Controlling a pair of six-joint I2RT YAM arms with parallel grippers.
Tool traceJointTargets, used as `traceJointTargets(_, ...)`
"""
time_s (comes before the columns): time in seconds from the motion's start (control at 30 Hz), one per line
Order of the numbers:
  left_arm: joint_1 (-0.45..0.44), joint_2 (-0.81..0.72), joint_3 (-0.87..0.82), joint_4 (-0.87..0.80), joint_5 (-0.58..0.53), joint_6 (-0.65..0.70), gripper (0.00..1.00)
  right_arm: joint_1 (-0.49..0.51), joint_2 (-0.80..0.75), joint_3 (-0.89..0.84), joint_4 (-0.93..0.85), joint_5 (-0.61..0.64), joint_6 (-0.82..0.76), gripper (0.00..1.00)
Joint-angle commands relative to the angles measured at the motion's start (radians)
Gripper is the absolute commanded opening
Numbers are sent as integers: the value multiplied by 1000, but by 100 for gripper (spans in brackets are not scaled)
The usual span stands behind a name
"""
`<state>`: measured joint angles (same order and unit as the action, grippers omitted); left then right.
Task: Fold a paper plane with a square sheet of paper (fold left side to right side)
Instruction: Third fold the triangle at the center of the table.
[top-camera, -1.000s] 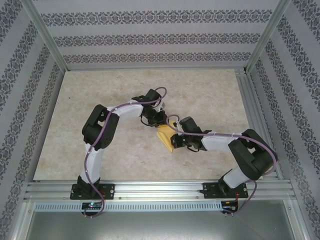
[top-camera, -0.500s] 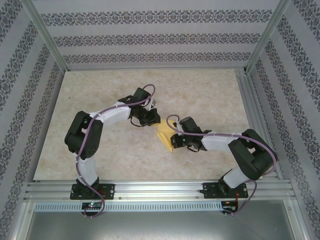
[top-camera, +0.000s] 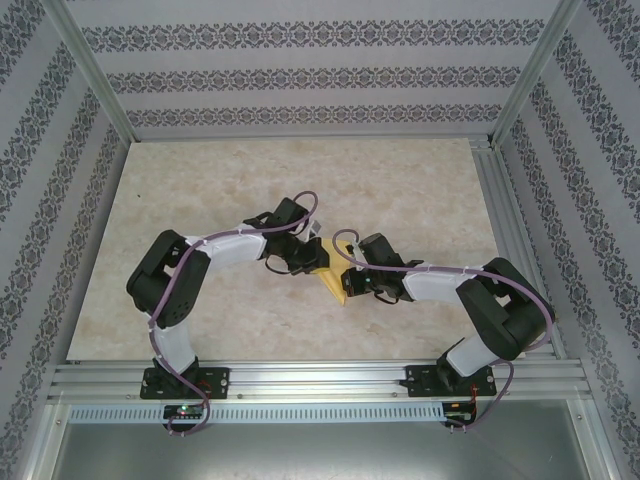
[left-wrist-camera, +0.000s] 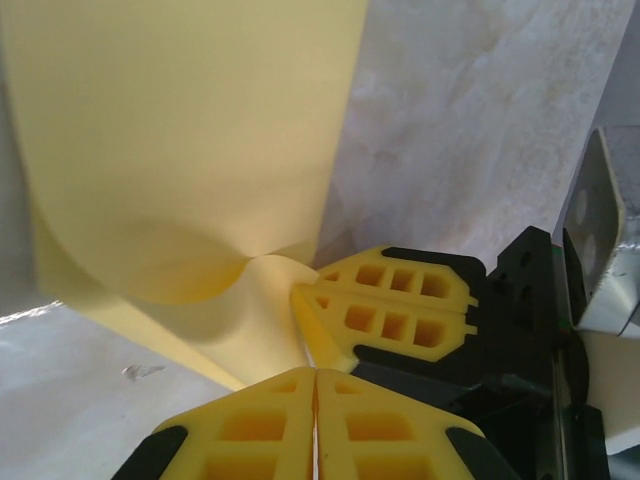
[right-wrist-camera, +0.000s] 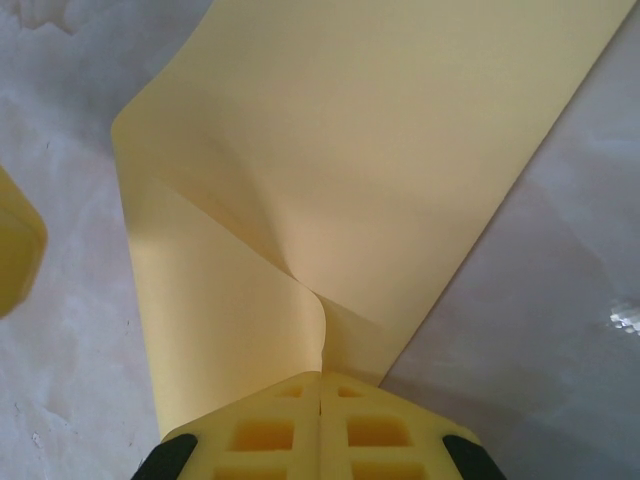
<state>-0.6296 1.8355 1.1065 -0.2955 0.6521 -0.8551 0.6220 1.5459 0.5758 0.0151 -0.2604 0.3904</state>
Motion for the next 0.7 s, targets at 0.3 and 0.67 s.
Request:
traceJointTargets(0.3, -28, 58, 9, 26, -14, -6, 10, 18, 49, -14, -81, 19, -24, 0)
traceJointTargets(0.67, -28, 91, 12, 7, -28, 19, 9, 18, 53, -8, -89, 23, -27, 0)
